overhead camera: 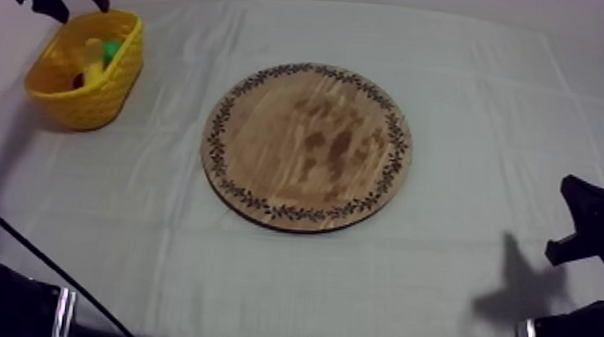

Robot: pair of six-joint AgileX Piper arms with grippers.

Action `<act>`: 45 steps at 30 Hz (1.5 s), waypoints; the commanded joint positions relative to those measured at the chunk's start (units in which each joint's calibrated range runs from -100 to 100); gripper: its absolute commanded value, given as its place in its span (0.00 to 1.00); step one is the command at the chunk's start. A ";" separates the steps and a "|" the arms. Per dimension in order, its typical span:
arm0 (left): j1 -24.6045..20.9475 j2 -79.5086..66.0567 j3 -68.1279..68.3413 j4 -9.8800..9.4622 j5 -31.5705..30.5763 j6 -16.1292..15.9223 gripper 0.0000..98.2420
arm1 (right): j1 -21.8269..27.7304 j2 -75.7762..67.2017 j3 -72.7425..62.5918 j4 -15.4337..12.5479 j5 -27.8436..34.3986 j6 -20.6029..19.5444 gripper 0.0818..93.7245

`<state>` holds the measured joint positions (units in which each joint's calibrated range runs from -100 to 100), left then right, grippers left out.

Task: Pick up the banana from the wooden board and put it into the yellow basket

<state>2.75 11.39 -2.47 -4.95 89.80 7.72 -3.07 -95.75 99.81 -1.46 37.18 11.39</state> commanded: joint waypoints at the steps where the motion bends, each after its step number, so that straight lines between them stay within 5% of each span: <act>1: 0.18 -4.60 5.00 0.34 -1.17 0.70 0.78 | 0.01 0.00 -0.03 -0.03 0.00 0.02 0.00; 9: 2.64 -25.13 20.06 2.15 -7.75 2.66 0.63 | 0.01 0.00 -0.03 -0.03 0.00 0.02 0.00; 17: 4.55 -42.90 37.80 2.34 -21.76 2.92 0.19 | 0.01 0.00 -0.03 -0.03 0.00 0.02 0.00; 22: 4.67 -52.01 50.14 2.49 -33.93 0.28 0.05 | 0.01 0.00 -0.03 -0.03 0.00 0.02 0.00; 29: 4.23 -68.17 69.75 2.62 -46.75 -0.78 0.00 | 0.01 0.00 -0.03 -0.03 0.00 0.02 0.00; 45: 0.61 -95.89 90.80 3.53 -45.24 -0.17 0.00 | 0.01 0.00 -0.03 -0.03 0.00 0.02 0.00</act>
<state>3.38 -80.75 86.17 -1.53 44.51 7.48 -3.07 -95.75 99.81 -1.46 37.18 11.45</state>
